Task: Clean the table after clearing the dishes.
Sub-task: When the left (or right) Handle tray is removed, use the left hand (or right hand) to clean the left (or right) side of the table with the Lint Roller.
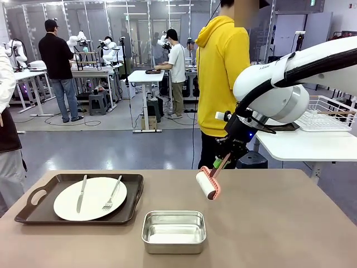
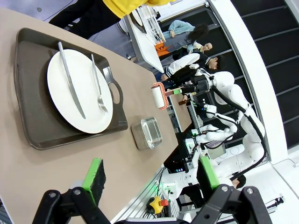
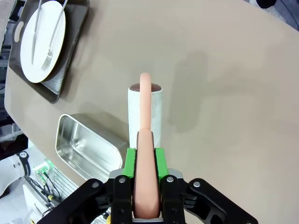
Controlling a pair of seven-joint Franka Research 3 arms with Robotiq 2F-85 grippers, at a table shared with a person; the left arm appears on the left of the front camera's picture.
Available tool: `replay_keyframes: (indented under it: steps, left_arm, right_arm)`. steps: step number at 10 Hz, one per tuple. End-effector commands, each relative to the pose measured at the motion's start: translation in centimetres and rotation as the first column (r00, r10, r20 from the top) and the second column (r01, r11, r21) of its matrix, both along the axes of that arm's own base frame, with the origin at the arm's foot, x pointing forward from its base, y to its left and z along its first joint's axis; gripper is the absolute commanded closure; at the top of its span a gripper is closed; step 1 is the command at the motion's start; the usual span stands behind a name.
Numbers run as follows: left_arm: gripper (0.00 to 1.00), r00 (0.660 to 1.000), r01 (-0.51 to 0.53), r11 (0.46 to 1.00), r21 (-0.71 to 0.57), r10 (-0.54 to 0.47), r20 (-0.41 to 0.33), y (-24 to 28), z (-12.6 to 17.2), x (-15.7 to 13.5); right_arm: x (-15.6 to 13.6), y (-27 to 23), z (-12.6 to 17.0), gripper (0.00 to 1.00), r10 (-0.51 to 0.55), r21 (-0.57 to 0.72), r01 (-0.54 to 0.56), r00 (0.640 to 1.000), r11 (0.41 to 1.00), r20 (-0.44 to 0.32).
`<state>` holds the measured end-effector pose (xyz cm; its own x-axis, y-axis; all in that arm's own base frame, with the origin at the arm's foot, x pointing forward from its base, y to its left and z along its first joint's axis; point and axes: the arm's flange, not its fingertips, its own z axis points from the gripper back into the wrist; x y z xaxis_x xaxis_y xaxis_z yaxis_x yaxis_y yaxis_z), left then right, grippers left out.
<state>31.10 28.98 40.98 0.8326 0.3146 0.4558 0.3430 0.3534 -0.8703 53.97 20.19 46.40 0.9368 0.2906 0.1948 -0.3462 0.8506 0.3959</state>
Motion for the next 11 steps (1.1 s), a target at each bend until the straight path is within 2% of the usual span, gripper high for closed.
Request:
replay_keyframes:
  steps: [1, 3, 5, 8, 11]
  left_arm:
    - [0.0, 1.0, -0.003, 1.0, 0.002, 0.003, 0.006, 0.1, 0.1, -0.2]
    - [0.0, 1.0, -0.003, 1.0, 0.002, 0.003, 0.006, 0.1, 0.1, -0.2]
    - [0.0, 1.0, -0.003, 1.0, 0.002, 0.003, 0.006, 0.1, 0.1, -0.2]
    - [0.0, 1.0, -0.003, 1.0, 0.002, 0.003, 0.006, 0.1, 0.1, -0.2]
    - [0.0, 1.0, -0.003, 1.0, 0.002, 0.003, 0.006, 0.1, 0.1, -0.2]
  right_arm:
    - [0.0, 0.0, 0.0, 0.8, -0.001, 0.0, 0.001, 1.0, 1.0, 0.0]
    - [0.7, -1.6, -1.6, 0.8, -0.113, 0.101, 0.122, 0.99, 0.987, -0.089]
    - [0.9, -3.1, -3.3, 0.8, -0.204, 0.179, 0.225, 0.971, 0.958, -0.127]
    - [1.1, -5.6, -5.2, 0.8, -0.272, 0.236, 0.309, 0.946, 0.922, -0.174]
    - [1.8, -7.7, -7.9, 0.8, -0.288, 0.314, 0.365, 0.92, 0.877, -0.267]
